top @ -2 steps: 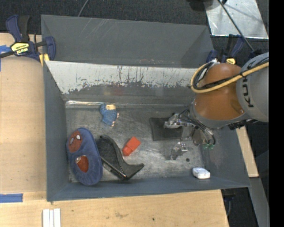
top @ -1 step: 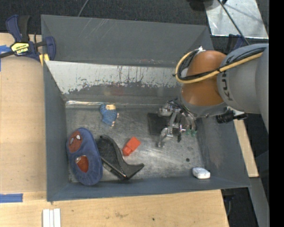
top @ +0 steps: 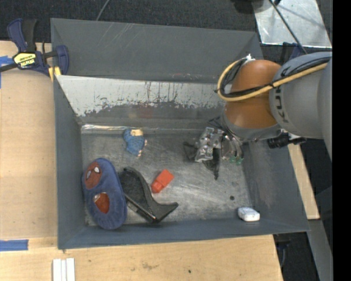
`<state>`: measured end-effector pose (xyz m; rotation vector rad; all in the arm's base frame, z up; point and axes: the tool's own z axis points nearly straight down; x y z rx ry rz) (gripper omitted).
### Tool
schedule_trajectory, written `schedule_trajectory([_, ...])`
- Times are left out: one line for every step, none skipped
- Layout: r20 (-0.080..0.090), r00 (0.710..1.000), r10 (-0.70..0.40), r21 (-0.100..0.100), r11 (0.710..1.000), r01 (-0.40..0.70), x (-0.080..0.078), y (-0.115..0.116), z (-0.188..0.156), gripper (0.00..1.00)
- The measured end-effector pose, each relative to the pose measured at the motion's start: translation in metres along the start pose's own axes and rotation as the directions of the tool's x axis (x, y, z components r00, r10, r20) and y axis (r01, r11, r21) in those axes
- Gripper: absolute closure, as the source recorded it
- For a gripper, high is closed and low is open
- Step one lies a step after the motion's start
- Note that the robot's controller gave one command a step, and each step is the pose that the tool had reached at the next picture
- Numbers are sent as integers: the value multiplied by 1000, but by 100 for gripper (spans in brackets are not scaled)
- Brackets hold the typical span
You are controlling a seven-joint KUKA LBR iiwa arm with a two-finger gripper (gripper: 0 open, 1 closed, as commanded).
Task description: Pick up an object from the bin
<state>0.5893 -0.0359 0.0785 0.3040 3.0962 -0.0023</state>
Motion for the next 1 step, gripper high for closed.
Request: schedule_trajectory([-19,968,-251,-5,968,251,4,7,-123,100])
